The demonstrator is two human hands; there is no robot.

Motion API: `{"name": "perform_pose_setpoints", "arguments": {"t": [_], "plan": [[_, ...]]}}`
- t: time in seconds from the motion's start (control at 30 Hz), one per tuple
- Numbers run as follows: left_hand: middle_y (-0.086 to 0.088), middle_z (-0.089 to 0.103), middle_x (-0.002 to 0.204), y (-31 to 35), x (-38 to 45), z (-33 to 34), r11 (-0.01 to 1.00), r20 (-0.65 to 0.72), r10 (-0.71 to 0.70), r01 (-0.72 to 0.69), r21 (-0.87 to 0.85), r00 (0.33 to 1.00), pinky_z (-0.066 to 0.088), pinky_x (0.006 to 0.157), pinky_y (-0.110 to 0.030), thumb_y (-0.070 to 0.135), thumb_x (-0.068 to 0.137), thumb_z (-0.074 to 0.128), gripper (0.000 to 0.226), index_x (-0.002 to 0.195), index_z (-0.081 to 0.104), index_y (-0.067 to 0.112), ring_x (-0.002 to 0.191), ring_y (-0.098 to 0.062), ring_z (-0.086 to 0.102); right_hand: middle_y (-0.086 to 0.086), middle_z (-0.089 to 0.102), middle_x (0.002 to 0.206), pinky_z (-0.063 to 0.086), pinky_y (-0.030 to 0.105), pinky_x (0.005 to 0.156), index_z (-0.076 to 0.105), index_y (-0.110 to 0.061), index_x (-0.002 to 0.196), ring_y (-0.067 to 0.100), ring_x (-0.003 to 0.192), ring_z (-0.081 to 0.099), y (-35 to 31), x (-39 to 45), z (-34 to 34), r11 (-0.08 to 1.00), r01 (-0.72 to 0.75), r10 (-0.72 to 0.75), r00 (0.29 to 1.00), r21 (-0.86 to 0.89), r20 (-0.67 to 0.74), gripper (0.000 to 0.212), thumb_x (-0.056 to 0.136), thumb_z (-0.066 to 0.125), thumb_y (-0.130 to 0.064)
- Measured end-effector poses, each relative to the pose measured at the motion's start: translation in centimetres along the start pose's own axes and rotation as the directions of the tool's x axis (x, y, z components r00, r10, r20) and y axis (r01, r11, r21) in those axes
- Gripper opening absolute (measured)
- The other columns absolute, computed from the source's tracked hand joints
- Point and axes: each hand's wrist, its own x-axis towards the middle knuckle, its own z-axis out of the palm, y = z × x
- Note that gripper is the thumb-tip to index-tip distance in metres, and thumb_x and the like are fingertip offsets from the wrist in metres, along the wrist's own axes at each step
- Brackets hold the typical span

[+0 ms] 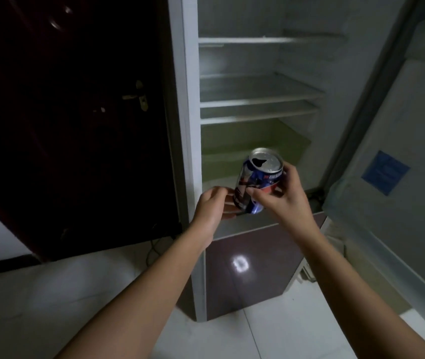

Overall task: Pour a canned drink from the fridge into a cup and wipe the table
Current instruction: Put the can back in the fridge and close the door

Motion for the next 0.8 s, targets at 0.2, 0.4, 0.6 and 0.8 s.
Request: {"name": "perform_pose_setpoints", "arguments": {"t": [0.2, 0.4, 0.6, 0.8], "plan": [[-0.008, 0.064, 0.083, 6.1, 4.2, 2.0, 0.992, -0.012, 0.113, -0.114, -0.050, 0.994, 0.051, 0.063, -0.032, 0.015, 0.097, 0.035, 0.022, 0.098, 0.055, 0.006, 0.069, -0.018, 0.062, -0.003, 0.059, 0.115, 0.048, 0.031, 0.093, 0.040, -0.016, 0.126, 0.009, 0.104, 0.057, -3.1, 7.1, -1.6, 0.995, 0.093, -0.096, 0.992, -0.034, -0.080, 0.064, 0.073, 0.076, -0.021], [-0.014, 0.066, 0.099, 11.1, 8.3, 4.3, 0.978, -0.056, 0.199, -0.202, -0.058, 0.978, 0.053, 0.070, -0.034, 0.018, 0.095, 0.038, 0.028, 0.109, 0.058, 0.003, 0.083, -0.024, 0.064, -0.002, 0.058, 0.115, 0.048, 0.017, 0.084, 0.042, -0.012, 0.128, 0.007, 0.102, 0.057, -5.6, 14.1, -3.0, 0.985, 0.174, -0.172, 0.977, 0.006, -0.128, 0.063, 0.075, 0.074, -0.018], [-0.007, 0.066, 0.095, 15.0, 11.6, 6.5, 0.942, -0.141, 0.312, -0.326, -0.084, 0.939, 0.053, 0.085, -0.041, 0.023, 0.097, 0.041, 0.019, 0.087, 0.056, 0.018, 0.093, -0.025, 0.064, -0.006, 0.055, 0.115, 0.046, 0.026, 0.092, 0.037, -0.015, 0.131, 0.006, 0.104, 0.055, -7.2, 21.0, -4.7, 0.966, 0.255, -0.253, 0.966, 0.050, -0.052, 0.067, 0.076, 0.073, -0.023], [-0.005, 0.067, 0.099, 18.4, 14.3, 7.8, 0.896, -0.232, 0.412, -0.438, -0.071, 0.881, 0.055, 0.074, -0.033, 0.023, 0.096, 0.041, 0.017, 0.095, 0.057, 0.019, 0.086, -0.018, 0.067, 0.002, 0.058, 0.118, 0.047, 0.031, 0.093, 0.040, -0.015, 0.126, 0.011, 0.105, 0.057, -8.6, 27.6, -5.4, 0.945, 0.312, -0.314, 0.949, 0.103, 0.005, 0.062, 0.075, 0.074, -0.028]]}}
